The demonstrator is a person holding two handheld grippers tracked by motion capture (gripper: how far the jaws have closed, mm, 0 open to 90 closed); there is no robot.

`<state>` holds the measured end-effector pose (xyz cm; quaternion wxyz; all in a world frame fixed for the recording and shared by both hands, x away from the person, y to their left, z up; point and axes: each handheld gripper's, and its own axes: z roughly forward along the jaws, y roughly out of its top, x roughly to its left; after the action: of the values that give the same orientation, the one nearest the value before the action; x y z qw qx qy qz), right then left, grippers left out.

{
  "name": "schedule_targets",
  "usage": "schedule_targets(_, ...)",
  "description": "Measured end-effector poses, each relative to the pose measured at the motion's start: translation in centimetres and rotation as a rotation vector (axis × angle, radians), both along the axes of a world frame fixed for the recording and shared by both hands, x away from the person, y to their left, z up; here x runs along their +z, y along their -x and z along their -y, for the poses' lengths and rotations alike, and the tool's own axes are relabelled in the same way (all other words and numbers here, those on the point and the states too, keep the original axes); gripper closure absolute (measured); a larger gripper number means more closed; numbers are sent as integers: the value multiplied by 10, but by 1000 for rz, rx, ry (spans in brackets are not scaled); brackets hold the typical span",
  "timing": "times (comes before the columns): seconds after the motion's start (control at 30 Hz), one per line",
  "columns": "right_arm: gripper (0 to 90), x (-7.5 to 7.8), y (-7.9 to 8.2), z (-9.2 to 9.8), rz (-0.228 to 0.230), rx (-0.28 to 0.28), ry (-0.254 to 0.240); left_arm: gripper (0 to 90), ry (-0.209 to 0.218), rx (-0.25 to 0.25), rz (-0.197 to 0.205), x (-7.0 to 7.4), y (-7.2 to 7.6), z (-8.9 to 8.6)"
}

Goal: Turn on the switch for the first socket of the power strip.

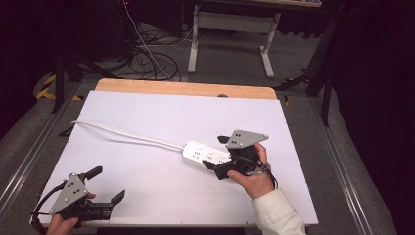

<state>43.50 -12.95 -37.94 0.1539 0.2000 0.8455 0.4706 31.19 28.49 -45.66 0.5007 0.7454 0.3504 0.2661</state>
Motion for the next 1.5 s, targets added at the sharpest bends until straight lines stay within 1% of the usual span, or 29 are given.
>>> schedule_targets(0.07,123,0,-2,-4,2,-12,7,16,-1,-1,1,0,0,0)
schedule_targets(0.1,162,0,-2,-4,7,-16,11,16,0,0,1,0,0,0)
schedule_targets(0.13,266,0,-3,-5,6,-6,3,15,0,0,1,0,0,0)
schedule_targets(0.17,311,1,-4,-5,-6,3,-6,16,-1,1,3,0,0,0)
schedule_targets(0.2,327,1,-4,-6,-18,1,-10,16,-1,1,3,0,0,0)
schedule_targets(0.27,399,1,-6,-8,-38,7,-12,16,-1,0,2,0,0,0)
schedule_targets(0.3,432,2,-7,-9,-39,2,-12,16,-1,0,2,0,0,0)
schedule_targets(0.33,482,2,-8,-10,-43,4,-11,16,-1,0,2,0,0,0)
schedule_targets(0.37,514,1,-8,-11,-53,9,-11,16,-1,0,2,0,0,0)
schedule_targets(0.43,603,0,-9,-14,-55,-2,-7,16,-1,1,3,0,0,0)
schedule_targets(0.53,716,0,-12,-16,-63,-8,-25,15,-1,2,5,0,0,0)
schedule_targets(0.57,747,0,-13,-16,-68,-14,-34,15,-1,2,5,0,0,0)
schedule_targets(0.63,801,-1,-18,-17,-97,-22,-43,15,-1,2,6,0,0,0)
schedule_targets(0.7,850,-2,-21,-19,-106,-38,-33,16,-3,1,4,0,0,0)
schedule_targets(0.73,850,-2,-21,-19,-106,-38,-33,16,-2,1,5,0,0,0)
schedule_targets(0.77,886,-3,-25,-22,-109,-42,-19,15,-1,1,5,0,0,0)
schedule_targets(0.8,886,-3,-25,-22,-109,-42,-19,15,-1,1,5,0,0,0)
schedule_targets(0.83,900,-4,-28,-25,-109,-50,-7,15,-1,1,5,0,0,0)
schedule_targets(1.13,900,-10,-41,-36,-121,-65,42,15,0,-1,4,0,0,0)
schedule_targets(1.37,900,-19,-54,-46,-150,-90,99,15,0,-1,4,0,0,0)
schedule_targets(1.43,900,-20,-56,-48,-155,-95,103,15,0,-1,4,0,0,0)
schedule_targets(1.47,900,-23,-60,-50,-164,-103,121,15,0,-1,4,0,0,0)
schedule_targets(1.5,900,-25,-61,-51,-167,-106,124,15,-1,-3,3,0,0,-1)
